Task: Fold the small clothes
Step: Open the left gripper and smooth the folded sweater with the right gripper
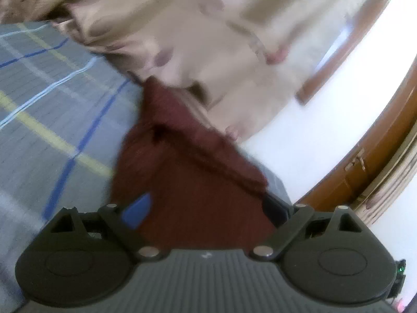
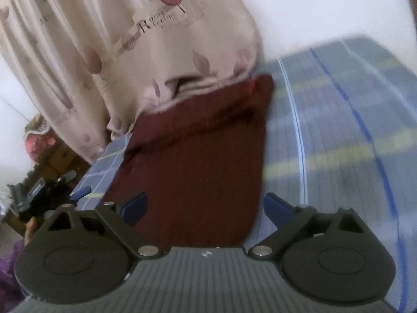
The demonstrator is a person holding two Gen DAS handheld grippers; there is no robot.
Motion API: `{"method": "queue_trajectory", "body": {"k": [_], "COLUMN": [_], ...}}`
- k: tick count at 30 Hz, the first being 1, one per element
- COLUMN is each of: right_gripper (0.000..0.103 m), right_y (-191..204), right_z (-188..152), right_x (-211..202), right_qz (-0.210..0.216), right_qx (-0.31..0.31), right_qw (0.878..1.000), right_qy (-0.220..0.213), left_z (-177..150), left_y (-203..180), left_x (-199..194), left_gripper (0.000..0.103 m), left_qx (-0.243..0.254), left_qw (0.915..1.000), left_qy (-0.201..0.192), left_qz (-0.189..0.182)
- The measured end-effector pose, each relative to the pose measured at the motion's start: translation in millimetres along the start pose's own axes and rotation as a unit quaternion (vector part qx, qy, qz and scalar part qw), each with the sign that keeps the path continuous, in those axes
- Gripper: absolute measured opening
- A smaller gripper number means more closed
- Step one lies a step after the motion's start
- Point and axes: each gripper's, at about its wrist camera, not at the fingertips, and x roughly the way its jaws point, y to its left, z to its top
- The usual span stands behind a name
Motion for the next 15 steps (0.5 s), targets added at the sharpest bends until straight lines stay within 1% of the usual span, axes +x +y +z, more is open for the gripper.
{"method": "queue_trajectory", "body": {"k": [2, 5, 7, 10, 11, 13, 15], "right_gripper": [0.094, 0.094, 0.097, 0.097, 0.093, 0.089, 0.084], "right_y": [5.5, 13.6, 17.3, 13.3, 9.7, 3.1, -0.7], "right_z": [-28.5, -52.8, -55.9, -52.8, -53.6, -55.3, -58.2], "right_x": [-19.6, -32.2, -30.3, -13.6, -8.0, 5.0, 14.4], "right_qz": [-0.001, -0.002, 0.004, -0.002, 0.006, 0.008, 0.025], "right_qx": [0.012, 0.029, 0.024, 0.034, 0.038, 0.048, 0.061], "right_qw": [1.0, 1.0, 1.0, 0.999, 0.999, 0.999, 0.998], "right_qy": [-0.004, -0.006, -0.017, -0.009, -0.006, 0.007, 0.016], "left_z": [-9.6, -21.5, -26.7, -40.5, -46.1, -53.8, -61.3], "left_y": [4.4, 12.6, 15.4, 24.9, 28.0, 32.0, 34.1], "left_x": [-15.6, -34.3, -39.5, -44.3, -43.2, -38.2, -29.9], "left_gripper": [0.094, 0.094, 0.094, 0.094, 0.094, 0.094, 0.094], "left_qx": [0.003, -0.003, -0.002, -0.016, -0.021, -0.019, -0.01], "left_qw": [0.9999, 0.9996, 0.999, 0.9974, 0.9964, 0.9949, 0.9939], "left_qy": [0.009, 0.016, 0.029, 0.06, 0.072, 0.091, 0.099], "left_qz": [0.014, 0.023, 0.035, 0.037, 0.038, 0.039, 0.046]}}
